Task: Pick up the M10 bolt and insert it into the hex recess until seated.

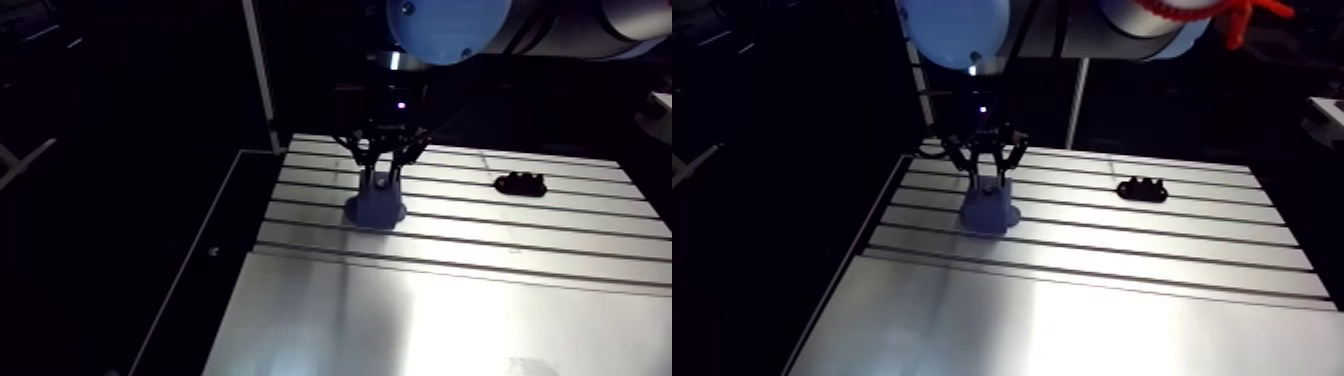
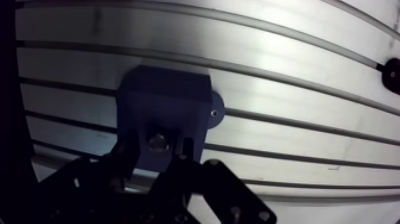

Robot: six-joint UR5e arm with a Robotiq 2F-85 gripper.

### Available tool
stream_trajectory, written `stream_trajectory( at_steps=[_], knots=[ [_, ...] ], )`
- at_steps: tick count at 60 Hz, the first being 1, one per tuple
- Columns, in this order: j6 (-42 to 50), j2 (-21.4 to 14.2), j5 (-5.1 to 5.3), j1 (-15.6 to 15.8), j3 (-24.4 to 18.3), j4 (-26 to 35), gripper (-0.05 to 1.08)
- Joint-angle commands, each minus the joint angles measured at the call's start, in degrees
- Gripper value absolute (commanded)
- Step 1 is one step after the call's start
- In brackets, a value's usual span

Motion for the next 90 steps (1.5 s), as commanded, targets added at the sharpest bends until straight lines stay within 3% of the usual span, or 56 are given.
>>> stream_trajectory(
  at_steps=[1,90],
  knots=[
    [0.0,0.0,0.02,-0.04,0.01,0.0,0.58],
    [-0.08,0.26,0.12,0.14,0.18,0.0,0.68]
  ],
)
